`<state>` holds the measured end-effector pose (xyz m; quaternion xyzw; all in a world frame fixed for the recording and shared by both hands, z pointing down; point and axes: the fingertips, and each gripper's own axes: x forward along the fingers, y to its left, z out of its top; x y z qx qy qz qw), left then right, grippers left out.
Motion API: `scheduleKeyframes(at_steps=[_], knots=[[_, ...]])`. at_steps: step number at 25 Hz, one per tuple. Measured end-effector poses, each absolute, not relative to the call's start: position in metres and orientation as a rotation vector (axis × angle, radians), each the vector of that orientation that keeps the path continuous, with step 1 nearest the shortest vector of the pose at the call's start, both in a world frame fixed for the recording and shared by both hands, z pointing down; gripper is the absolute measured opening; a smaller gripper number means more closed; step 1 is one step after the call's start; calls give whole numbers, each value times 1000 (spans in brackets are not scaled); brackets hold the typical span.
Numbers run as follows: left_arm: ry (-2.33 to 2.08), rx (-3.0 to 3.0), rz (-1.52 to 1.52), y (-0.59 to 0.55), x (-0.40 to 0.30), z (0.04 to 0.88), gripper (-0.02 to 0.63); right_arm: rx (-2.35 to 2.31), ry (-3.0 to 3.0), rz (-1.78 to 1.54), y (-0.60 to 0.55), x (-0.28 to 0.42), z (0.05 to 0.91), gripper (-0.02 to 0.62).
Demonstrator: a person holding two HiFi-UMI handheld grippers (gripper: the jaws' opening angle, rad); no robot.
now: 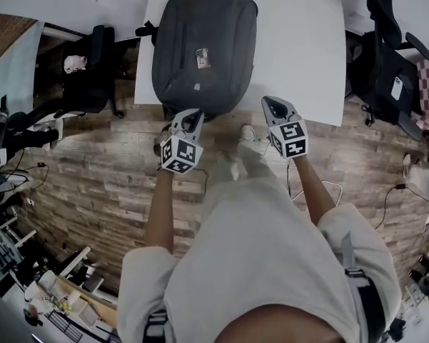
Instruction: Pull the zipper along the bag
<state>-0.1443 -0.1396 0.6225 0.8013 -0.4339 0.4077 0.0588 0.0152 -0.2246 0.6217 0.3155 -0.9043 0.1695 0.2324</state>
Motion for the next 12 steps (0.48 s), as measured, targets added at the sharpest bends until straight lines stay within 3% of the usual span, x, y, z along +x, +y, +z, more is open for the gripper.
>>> scheduleKeyframes(at_steps=[8, 12], knots=[[-1094, 2537, 1377, -135, -131, 640, 35, 853, -2465, 458, -234, 9, 628, 14], [-1027, 2574, 1288, -135, -127, 644, 162, 878, -2443, 458, -234, 6, 628, 14]])
